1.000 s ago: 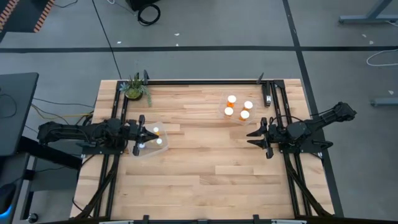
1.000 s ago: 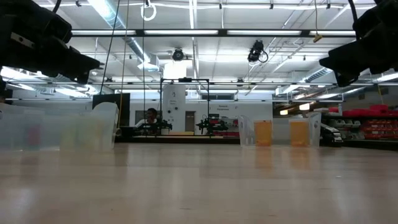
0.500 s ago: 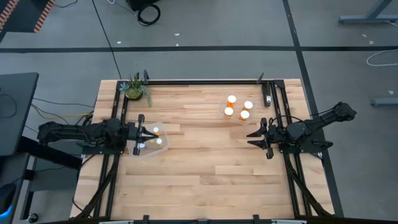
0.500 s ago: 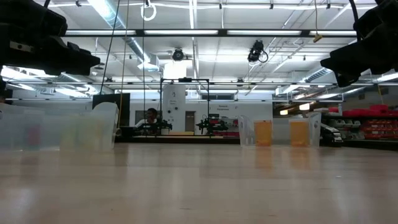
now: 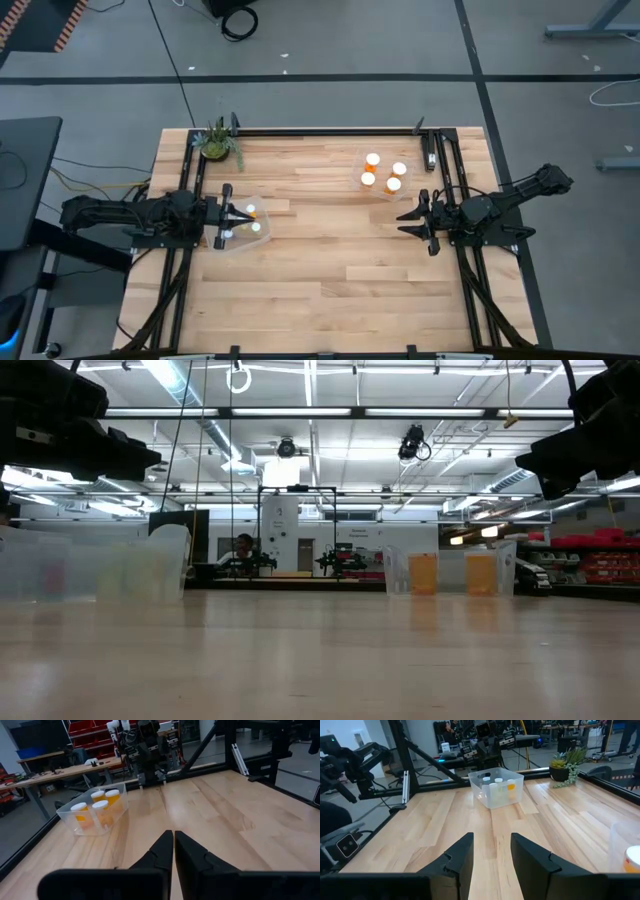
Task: Pick and place medicine bottles into bin by pill shape (circle, oval)
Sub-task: Return to Home Position
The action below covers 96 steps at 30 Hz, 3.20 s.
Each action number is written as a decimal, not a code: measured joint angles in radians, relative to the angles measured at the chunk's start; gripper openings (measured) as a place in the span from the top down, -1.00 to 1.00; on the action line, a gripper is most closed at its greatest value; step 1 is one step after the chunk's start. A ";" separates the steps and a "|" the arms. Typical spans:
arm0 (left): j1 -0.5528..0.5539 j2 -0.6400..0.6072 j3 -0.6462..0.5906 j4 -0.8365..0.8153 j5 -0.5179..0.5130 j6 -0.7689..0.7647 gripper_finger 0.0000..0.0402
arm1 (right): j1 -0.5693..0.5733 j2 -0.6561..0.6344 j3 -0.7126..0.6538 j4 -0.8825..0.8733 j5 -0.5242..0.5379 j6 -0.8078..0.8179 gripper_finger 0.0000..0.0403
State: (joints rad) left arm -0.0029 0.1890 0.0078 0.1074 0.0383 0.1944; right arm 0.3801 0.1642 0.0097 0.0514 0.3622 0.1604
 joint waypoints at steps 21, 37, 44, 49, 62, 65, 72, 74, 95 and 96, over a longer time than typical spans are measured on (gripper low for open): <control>0.000 0.000 0.000 0.000 0.000 0.000 0.88 | 0.000 0.000 0.000 0.000 0.000 0.000 0.32; 0.000 0.000 0.000 0.000 0.000 0.000 0.86 | 0.000 0.000 0.000 0.000 0.000 0.000 0.32; 0.000 0.000 0.000 0.000 0.000 0.000 0.86 | 0.000 0.000 0.000 0.000 0.000 0.000 0.32; 0.000 0.000 0.000 0.000 0.000 0.000 0.82 | 0.000 0.000 0.000 0.000 0.000 0.000 0.32; 0.000 0.000 0.000 0.000 0.000 0.000 0.87 | 0.000 0.000 0.000 0.000 0.000 0.000 0.32; 0.000 0.000 0.000 0.000 0.000 0.000 0.84 | 0.000 0.000 0.000 -0.001 0.000 0.000 0.32; 0.000 0.000 0.000 0.000 0.000 0.000 0.84 | 0.000 0.000 0.000 -0.001 0.000 0.000 0.32; 0.000 0.000 0.000 0.000 0.000 0.000 0.86 | 0.000 0.000 0.000 0.000 0.000 0.000 0.32; 0.000 0.000 0.000 0.000 0.000 0.000 0.88 | 0.000 0.000 0.000 0.000 0.000 0.000 0.32; 0.000 0.000 0.000 0.000 0.000 0.000 0.88 | 0.000 0.000 0.000 0.000 0.000 0.000 0.32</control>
State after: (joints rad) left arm -0.0031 0.1894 0.0074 0.1070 0.0387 0.1940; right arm 0.3801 0.1642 0.0093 0.0509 0.3622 0.1600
